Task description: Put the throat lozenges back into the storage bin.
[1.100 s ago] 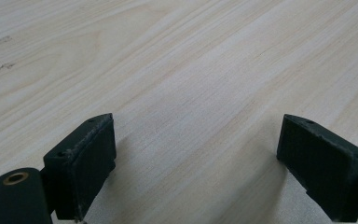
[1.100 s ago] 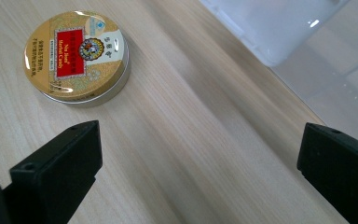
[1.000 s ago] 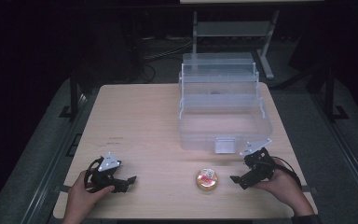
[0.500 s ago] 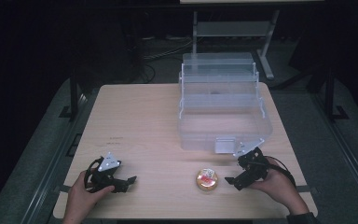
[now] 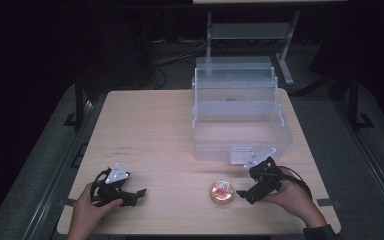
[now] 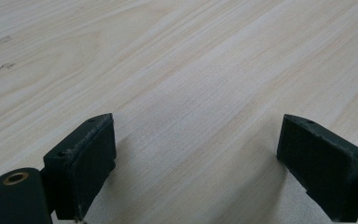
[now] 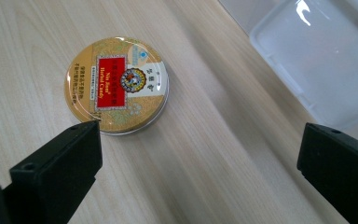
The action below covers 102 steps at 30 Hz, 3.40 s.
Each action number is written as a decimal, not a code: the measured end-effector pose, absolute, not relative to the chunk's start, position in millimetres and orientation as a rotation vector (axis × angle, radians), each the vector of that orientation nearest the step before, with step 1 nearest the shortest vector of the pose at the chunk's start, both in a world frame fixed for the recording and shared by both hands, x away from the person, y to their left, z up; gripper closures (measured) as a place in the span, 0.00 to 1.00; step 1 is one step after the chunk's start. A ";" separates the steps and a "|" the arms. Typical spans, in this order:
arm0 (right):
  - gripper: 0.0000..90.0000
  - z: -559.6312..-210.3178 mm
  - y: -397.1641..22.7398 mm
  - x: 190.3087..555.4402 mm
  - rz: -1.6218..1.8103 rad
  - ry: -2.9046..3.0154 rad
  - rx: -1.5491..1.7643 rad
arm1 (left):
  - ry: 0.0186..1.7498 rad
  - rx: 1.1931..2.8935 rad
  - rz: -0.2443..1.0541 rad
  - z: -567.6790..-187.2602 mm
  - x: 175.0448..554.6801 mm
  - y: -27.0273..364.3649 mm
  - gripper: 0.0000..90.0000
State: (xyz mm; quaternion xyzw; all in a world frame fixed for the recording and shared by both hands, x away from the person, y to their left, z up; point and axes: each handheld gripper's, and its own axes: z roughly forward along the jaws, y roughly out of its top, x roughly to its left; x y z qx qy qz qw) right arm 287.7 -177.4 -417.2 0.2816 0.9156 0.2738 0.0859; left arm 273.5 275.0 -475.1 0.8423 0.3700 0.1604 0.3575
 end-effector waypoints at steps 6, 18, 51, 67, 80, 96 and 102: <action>0.00 -416.9 -170.9 288.0 0.816 2.741 0.815 | 0.955 2.174 0.413 -475.1 273.5 274.9 0.12; 0.00 -415.7 -158.2 289.3 0.811 2.773 0.759 | 0.956 2.175 0.412 -474.9 273.4 274.9 0.12; 0.00 -415.4 -119.2 295.9 0.760 2.867 0.616 | 0.958 2.173 0.412 -475.0 273.4 274.8 0.12; 0.00 -421.1 -105.5 296.6 0.695 2.909 0.571 | 0.959 2.172 0.412 -475.0 273.4 274.7 0.12; 0.00 -431.3 -100.4 297.5 0.640 2.943 0.585 | 0.956 2.177 0.413 -474.9 273.5 275.0 0.12; 0.00 -445.4 -92.5 294.6 0.547 2.987 0.563 | 0.956 2.178 0.411 -474.8 273.4 275.0 0.12; 0.06 -447.1 -91.4 294.0 0.531 2.986 0.551 | 0.956 2.176 0.412 -474.9 273.4 275.0 0.12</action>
